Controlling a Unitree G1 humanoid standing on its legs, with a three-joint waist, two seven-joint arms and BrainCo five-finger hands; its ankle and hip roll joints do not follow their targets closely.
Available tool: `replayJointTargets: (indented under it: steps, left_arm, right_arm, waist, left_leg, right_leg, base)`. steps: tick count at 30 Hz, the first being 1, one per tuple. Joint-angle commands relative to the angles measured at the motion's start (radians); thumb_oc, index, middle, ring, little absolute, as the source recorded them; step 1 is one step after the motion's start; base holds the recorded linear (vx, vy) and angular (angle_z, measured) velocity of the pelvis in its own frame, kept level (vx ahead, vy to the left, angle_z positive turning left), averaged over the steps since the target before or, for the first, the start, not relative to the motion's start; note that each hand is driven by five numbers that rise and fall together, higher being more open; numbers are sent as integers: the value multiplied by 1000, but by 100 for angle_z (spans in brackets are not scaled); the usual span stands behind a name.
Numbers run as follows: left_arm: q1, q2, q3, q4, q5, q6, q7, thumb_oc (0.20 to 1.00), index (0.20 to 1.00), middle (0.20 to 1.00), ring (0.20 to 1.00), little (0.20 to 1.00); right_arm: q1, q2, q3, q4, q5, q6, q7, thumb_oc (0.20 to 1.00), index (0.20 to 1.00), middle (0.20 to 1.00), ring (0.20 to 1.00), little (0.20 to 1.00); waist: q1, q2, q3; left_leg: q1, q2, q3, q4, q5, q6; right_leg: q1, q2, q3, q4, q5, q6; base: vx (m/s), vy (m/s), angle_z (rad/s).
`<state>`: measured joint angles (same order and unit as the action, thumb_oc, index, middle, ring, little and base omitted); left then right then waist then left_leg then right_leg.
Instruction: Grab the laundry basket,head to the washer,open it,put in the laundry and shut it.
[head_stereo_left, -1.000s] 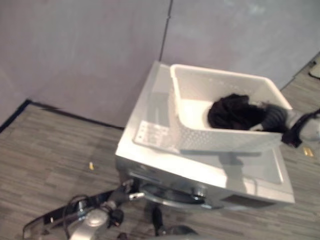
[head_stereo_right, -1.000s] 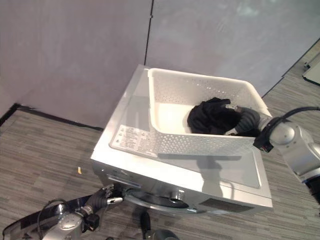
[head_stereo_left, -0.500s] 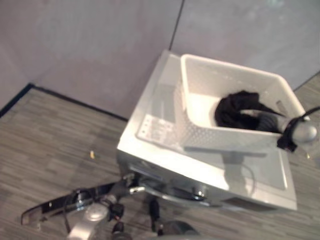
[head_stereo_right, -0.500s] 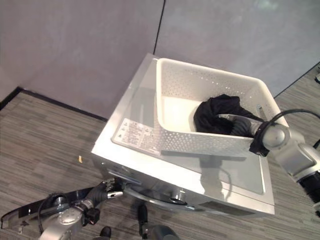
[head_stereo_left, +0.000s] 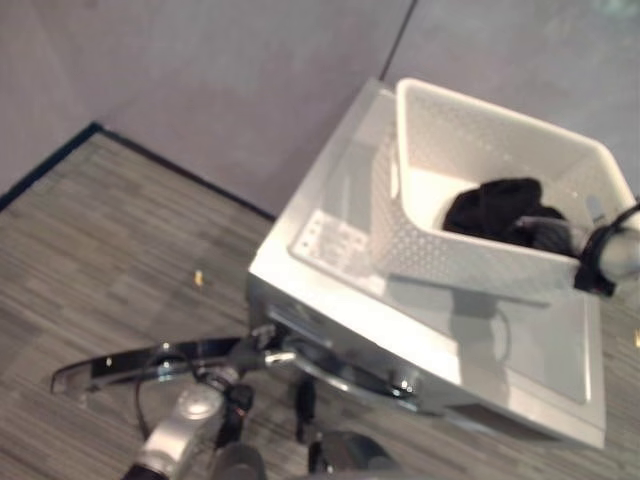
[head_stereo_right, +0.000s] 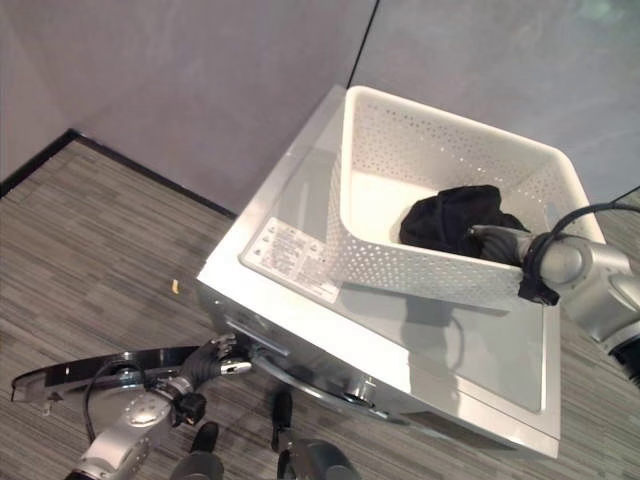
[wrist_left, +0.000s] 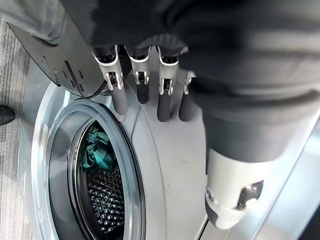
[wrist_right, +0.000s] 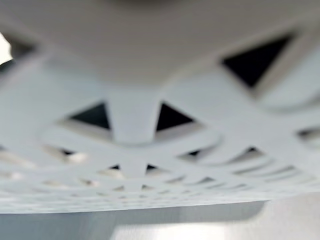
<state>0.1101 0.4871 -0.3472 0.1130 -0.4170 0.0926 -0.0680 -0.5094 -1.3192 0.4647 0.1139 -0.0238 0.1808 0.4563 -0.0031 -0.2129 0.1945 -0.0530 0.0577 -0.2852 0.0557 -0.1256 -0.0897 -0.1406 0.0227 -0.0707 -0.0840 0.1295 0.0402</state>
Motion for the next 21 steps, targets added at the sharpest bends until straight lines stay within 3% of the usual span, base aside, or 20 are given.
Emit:
replayJointTargets:
  steps: [1,11,12,21]
  left_arm:
    - [-27,16,52,-16,-22,-33,29,1000,1000,1000,1000,1000]
    - [-22,10,65,1,-18,-35,32,1000,1000,1000,1000,1000]
    - [-22,10,68,6,-19,-42,33,1000,1000,1000,1000,1000]
    - [-9,17,99,17,-18,-55,36,1000,1000,1000,1000,1000]
  right_arm:
    - [-53,76,36,21,-15,3,-51,200,200,200,200,200]
    - [-218,125,-52,122,24,-20,-231,200,200,200,200,200]
    - [-307,112,-47,155,51,-37,-286,200,200,200,200,200]
    - [-575,53,-60,169,77,-75,-459,200,200,200,200,200]
  waist:
    - [52,57,10]
    - [35,57,-34]
    - [33,55,-44]
    - [15,61,-91]
  left_leg:
    - [77,114,-23,-71,-28,20]
    - [110,109,6,-85,-33,26]
    - [116,107,14,-82,-37,27]
    - [148,106,36,-89,-49,29]
  right_leg:
    - [-55,-139,48,181,-107,112]
    - [-41,-139,80,153,-86,113]
    - [-37,-136,90,146,-81,114]
    - [-12,-136,105,133,-79,113]
  base:
    - [0,0,0]
    - [-2,6,-6]
    - [-37,11,-16]
    - [0,10,-8]
